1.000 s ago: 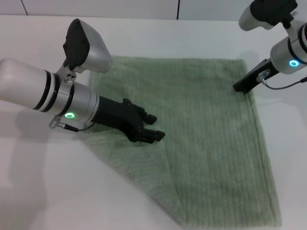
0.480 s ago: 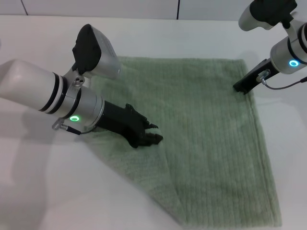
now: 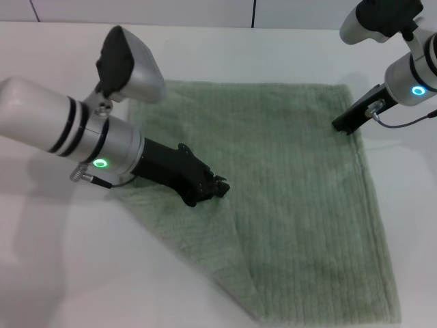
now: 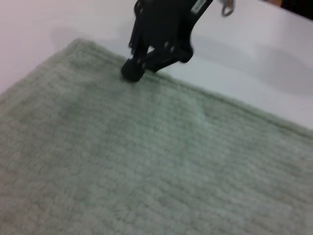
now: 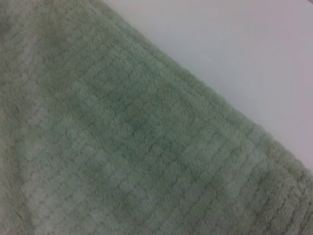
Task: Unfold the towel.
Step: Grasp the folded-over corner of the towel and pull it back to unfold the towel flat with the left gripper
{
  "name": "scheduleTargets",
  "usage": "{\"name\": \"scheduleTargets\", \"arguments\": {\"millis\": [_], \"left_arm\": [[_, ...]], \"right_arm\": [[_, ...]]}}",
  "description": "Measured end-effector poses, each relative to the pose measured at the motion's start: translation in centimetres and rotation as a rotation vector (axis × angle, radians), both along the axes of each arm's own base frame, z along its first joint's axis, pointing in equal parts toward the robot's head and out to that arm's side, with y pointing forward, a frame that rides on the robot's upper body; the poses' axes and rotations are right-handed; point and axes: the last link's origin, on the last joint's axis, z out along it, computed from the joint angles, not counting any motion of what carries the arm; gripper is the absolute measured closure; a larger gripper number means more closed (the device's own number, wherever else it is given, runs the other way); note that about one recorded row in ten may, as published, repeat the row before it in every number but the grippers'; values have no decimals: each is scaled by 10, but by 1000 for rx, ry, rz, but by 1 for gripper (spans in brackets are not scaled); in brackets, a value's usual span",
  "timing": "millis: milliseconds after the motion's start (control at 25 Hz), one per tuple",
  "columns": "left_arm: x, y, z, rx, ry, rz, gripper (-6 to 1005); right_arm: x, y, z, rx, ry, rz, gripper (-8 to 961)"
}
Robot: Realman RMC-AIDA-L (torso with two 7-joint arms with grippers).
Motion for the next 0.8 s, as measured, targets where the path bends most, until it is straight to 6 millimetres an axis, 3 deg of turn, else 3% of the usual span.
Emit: {"name": "scheduleTargets", "arguments": {"millis": [560,800], "left_arm": [[-6,-16,58,-142,-21,84,942],[-9,-27,69,-216,-26,112,920]], "right_arm": [[2,-1,0,-2,-4,-1,954],[3,-1,0,-2,-5,-3,954]]}}
